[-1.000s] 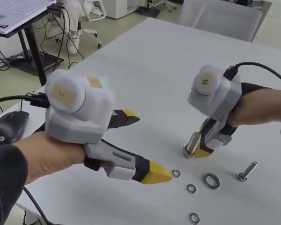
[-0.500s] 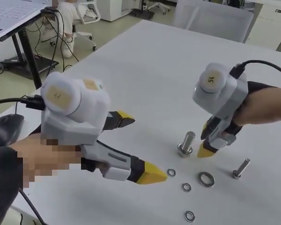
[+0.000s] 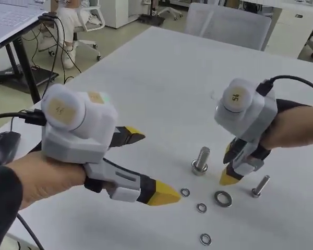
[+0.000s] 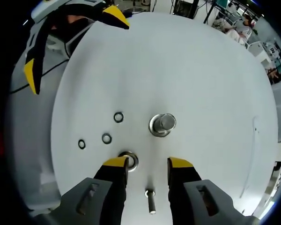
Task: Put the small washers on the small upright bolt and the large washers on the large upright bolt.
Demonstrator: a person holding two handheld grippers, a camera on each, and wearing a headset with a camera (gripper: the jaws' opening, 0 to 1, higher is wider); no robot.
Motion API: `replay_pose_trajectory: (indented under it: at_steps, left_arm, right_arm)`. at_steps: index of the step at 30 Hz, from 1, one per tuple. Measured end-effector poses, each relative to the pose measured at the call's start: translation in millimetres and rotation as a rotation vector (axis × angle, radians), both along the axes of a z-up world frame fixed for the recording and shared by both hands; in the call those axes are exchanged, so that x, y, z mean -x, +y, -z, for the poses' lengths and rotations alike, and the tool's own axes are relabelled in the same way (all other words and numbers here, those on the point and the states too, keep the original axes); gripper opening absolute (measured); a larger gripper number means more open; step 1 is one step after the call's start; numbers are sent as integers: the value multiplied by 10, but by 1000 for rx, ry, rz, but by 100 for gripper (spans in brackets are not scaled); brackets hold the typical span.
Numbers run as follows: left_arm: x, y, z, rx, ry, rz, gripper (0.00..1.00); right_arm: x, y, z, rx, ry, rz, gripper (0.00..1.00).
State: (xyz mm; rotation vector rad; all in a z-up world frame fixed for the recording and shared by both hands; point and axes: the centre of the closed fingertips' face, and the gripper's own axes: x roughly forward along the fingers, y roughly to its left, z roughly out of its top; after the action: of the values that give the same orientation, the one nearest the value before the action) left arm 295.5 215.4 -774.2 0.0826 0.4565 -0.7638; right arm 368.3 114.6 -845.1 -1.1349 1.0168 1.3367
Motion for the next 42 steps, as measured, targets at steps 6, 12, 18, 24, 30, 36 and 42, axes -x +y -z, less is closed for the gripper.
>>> replay_pose_trajectory:
  at_steps: [6, 12, 18, 24, 30, 36, 42]
  left_arm:
    - [8, -9, -4, -1, -3, 5, 88]
    - [12, -17, -12, 0, -5, 8, 88]
    - [11, -21, -26, -1, -7, 12, 88]
    - [8, -18, -22, -4, -5, 15, 88]
    - [2, -11, -13, -6, -3, 15, 88]
    - [-1, -10, -2, -11, 1, 15, 88]
    - [6, -14, 36, -20, 9, 19, 88]
  right_arm:
    - [91, -39, 29, 8, 8, 1, 35]
    - [163, -74, 78, 24, 13, -9, 35]
    - [231, -85, 154, 44, 19, -25, 35]
    - [246, -79, 229, 51, 23, -21, 35]
    - [236, -79, 272, 52, 24, -17, 35]
    - [226, -110, 298, 61, 20, -11, 34]
    - [225, -109, 306, 55, 21, -4, 34]
